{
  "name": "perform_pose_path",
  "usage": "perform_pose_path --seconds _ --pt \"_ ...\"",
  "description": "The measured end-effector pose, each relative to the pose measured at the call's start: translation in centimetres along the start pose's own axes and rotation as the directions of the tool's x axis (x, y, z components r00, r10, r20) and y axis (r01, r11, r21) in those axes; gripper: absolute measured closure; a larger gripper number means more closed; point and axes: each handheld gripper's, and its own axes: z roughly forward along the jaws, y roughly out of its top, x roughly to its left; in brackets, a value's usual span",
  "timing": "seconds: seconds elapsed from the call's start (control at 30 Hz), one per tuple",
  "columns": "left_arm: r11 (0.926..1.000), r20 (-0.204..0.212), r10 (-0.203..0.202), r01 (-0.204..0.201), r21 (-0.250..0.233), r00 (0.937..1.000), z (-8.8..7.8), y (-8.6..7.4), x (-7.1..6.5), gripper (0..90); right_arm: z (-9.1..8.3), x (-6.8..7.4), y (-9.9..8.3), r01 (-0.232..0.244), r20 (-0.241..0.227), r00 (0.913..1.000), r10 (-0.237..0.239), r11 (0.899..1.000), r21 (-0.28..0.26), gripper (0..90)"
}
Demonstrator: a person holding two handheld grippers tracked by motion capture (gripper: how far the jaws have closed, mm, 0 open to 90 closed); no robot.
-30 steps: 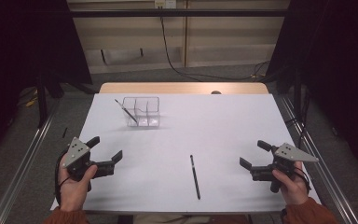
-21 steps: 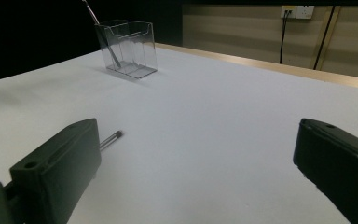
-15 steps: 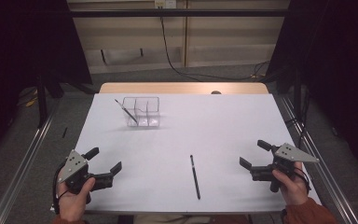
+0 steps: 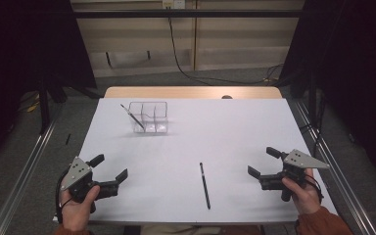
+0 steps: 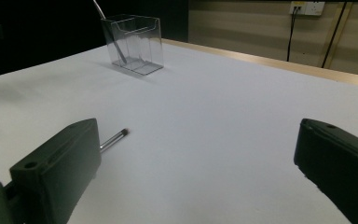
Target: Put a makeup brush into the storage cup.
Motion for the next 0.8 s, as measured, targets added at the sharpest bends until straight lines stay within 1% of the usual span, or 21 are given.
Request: perform_pose_path --seconds 0.07,0.1,0.13,0.23,0.27,0.3,0.37,0.43,0.47,0.6,0.73,0.8 --pt "1.0000 0.000 0.004 -0.004 0.006 1.0000 0.0 0.0 0.0 2.5 0.2 0.3 0.1 0.002 -0.011 0.9999 -0.002 1.000 0.002 0.2" --pt "1.0000 0.002 0.001 -0.001 0.001 1.0000 0.1 0.0 0.0 2.5 0.3 0.4 0.2 0.005 -0.017 0.9998 -0.005 1.000 0.003 1.0" --pt "1.0000 0.003 0.001 -0.001 -0.002 1.0000 0.1 0.1 0.0 2.5 0.5 0.6 0.2 0.005 -0.034 0.9994 -0.005 1.000 0.009 2.3" --pt "1.0000 0.009 0.007 -0.007 0.001 0.9999 0.2 0.1 -0.2 2.5 1.2 1.3 0.4 -0.003 -0.029 0.9996 0.004 0.999 0.035 3.6" --pt "0.9999 0.012 0.009 -0.009 0.004 0.9999 0.2 0.1 -0.2 2.5 1.4 1.4 0.4 0.001 -0.040 0.9992 0.001 0.999 0.042 2.9" --pt "0.9999 0.011 0.012 -0.012 0.005 0.9999 0.2 0.1 -0.2 2.5 1.6 1.7 0.5 0.011 -0.060 0.9981 -0.008 0.999 0.047 2.2" --pt "0.9999 0.012 0.013 -0.013 -0.003 0.9998 0.1 0.2 -0.2 2.5 2.1 2.1 0.6 0.026 -0.079 0.9966 -0.022 0.998 0.055 2.1" --pt "1.0000 0.013 0.004 -0.004 -0.006 0.9999 0.1 0.1 -0.2 2.5 2.6 2.5 0.9 0.036 -0.092 0.9953 -0.030 0.997 0.063 2.1" --pt "1.0000 0.012 0.007 -0.007 -0.004 0.9999 0.1 0.1 -0.2 2.5 2.7 2.6 1.0 0.041 -0.095 0.9949 -0.034 0.997 0.064 2.1" --pt "0.9999 0.017 0.013 -0.013 0.000 0.9998 0.2 0.1 -0.2 2.4 3.5 3.1 1.3 0.046 -0.109 0.9933 -0.038 0.997 0.070 2.1" --pt "0.9999 0.015 0.010 -0.010 -0.003 0.9998 0.1 0.2 -0.2 2.4 4.5 3.9 1.6 0.055 -0.144 0.9887 -0.043 0.995 0.078 2.2" --pt "0.9999 0.015 0.011 -0.011 -0.001 0.9998 0.1 0.2 -0.2 2.5 4.9 4.2 1.8 0.056 -0.159 0.9864 -0.041 0.994 0.093 2.5"
